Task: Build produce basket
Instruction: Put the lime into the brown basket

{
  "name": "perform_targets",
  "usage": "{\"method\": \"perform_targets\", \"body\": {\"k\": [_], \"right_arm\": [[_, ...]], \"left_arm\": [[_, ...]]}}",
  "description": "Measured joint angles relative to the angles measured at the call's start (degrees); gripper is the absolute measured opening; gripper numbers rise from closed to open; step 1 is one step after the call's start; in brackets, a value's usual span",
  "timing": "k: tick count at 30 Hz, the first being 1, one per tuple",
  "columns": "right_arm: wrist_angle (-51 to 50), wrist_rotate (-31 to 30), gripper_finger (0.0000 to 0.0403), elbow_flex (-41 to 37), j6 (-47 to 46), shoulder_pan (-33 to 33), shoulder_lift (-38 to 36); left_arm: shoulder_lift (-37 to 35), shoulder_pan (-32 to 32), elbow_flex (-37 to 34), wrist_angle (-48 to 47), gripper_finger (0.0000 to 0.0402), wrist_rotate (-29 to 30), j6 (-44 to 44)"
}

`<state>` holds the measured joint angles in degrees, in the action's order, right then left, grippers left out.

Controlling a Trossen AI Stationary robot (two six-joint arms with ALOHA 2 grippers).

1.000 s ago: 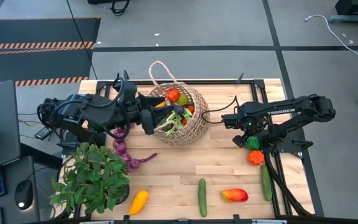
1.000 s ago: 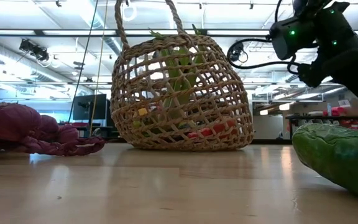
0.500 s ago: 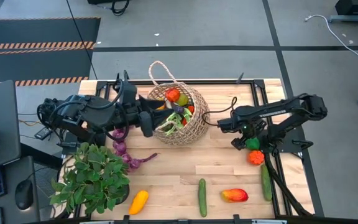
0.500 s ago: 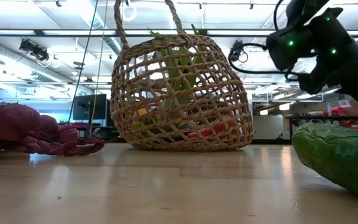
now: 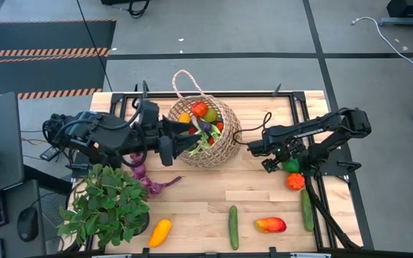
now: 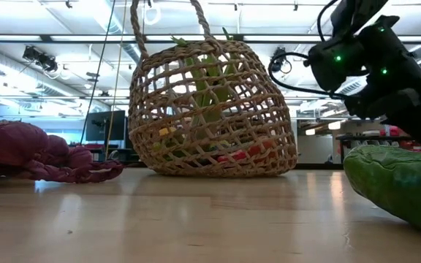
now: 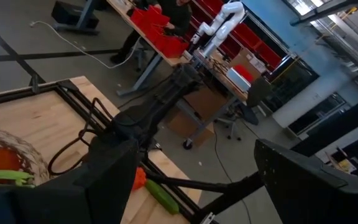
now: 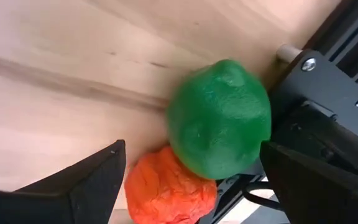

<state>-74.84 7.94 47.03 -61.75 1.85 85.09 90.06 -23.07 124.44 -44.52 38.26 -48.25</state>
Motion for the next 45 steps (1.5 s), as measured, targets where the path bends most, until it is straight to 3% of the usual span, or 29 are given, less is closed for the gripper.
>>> {"method": "perform_targets", "body": {"k": [7, 16, 28, 36, 45], "right_arm": [[-1.9, -0.4, 0.0368, -1.3, -3.5, -1.1, 1.3], [3.5, -0.6, 0.0346, -5.8, -11.0, -1.8, 2.1], [9.6, -2.0, 0.0339, -6.1, -11.9, -2.9, 2.0], [5.9, -4.2, 0.0276, -0.3, -6.5, -3.3, -0.7], [-4.4, -9.8, 0.0281, 13.3, -6.1, -3.3, -11.2]], "left_arm": [[0.0, -1.1, 0.0, 0.0, 0.0325, 0.0, 0.5], [0.0, -1.6, 0.0, -0.3, 0.0325, 0.0, 1.6], [0.0, -1.5, 0.0, -0.4, 0.0325, 0.0, 3.1], [-0.2, -1.3, 0.0, -0.3, 0.0325, 0.0, 3.9], [-0.7, 0.8, 0.0, 0.3, 0.0325, 0.0, 3.9]]}}
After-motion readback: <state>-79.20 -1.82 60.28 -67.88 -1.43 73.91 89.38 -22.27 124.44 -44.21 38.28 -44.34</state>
